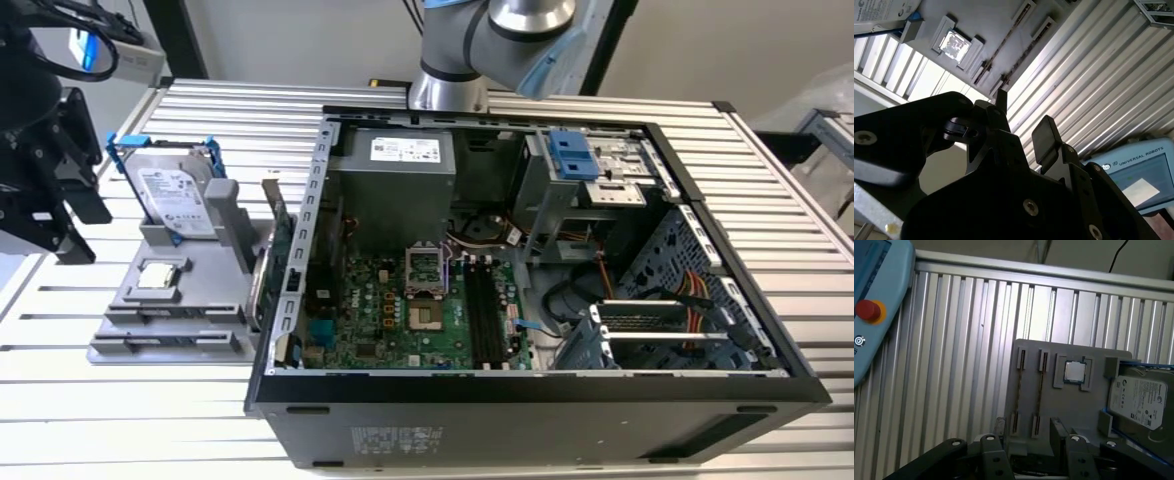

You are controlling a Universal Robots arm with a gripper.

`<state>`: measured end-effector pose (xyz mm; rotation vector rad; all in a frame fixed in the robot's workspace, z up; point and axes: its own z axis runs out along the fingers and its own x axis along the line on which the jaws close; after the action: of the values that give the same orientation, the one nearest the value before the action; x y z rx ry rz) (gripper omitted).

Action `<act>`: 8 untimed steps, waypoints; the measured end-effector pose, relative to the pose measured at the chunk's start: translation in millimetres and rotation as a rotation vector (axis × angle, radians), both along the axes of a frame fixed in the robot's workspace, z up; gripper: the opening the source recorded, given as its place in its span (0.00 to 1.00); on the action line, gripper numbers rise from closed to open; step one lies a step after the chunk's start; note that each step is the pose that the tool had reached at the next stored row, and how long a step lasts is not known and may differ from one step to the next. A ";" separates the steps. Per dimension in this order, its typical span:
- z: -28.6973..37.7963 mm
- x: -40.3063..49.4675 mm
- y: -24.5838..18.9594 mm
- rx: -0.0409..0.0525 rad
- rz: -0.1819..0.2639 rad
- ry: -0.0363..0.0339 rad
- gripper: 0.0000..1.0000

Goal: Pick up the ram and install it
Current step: 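Pick up the ram and move it above insertion slot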

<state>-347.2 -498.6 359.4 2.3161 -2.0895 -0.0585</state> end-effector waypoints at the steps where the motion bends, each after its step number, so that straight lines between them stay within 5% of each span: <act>1: -0.1 0.0 0.0 0.0000 0.000 0.0000 1.00; 8: -1.9 0.0 0.0 0.0001 0.000 -0.0001 1.00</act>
<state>-347.2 -498.6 357.5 2.3163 -2.0896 -0.0584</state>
